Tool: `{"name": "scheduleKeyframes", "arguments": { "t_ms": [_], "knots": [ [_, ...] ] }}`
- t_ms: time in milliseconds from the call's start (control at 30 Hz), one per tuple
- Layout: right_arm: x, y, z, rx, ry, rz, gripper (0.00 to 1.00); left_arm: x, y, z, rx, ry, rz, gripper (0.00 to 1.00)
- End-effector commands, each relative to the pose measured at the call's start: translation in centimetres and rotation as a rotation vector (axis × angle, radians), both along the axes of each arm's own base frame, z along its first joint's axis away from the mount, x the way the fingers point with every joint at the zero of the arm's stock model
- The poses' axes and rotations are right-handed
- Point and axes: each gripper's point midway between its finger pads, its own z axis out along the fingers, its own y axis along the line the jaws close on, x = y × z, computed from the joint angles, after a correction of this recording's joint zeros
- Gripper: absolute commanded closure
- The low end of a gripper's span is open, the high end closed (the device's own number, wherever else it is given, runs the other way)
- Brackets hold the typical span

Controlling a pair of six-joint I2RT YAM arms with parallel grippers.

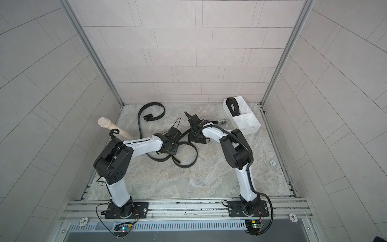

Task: Place the belts into the storage roll
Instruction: Roll the belt at the center of the board.

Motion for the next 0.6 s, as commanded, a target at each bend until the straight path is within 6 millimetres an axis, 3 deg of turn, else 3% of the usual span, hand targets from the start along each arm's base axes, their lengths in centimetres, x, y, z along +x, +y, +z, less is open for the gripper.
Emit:
{"name": "scheduleKeyframes", "arguments": {
  "t_ms": [0,100,167,333,433,567],
  "knots": [
    [-5.3,-2.9,-2.3,-0.064,0.124,-0.025,0.26,-2.0,3.9,-2.3,0.12,0.093,0.055,0.46],
    [-7.7,-3.3,-2.1,-0.033,0.13,-0.026,0.24,-1.9,3.0,-2.7,0.089,0.104,0.037,0.44],
    [-7.4,-2.7,-1.1,-0.01,0.109,-0.012,0.22,-2.0,2.0,-3.2,0.048,0.114,0.008,0.45],
    [-2.5,-0.1,3.3,0.032,-0.013,0.014,0.14,-3.1,-0.3,-4.0,0.01,0.135,-0.049,0.48],
    [0.6,1.3,4.6,0.041,-0.067,-0.001,0.1,-3.8,-0.7,-4.1,0.005,0.139,-0.055,0.49],
    [3.8,2.7,4.7,0.044,-0.096,-0.044,0.04,-4.3,-0.6,-4.1,-0.004,0.14,-0.048,0.49]
  ]
}}
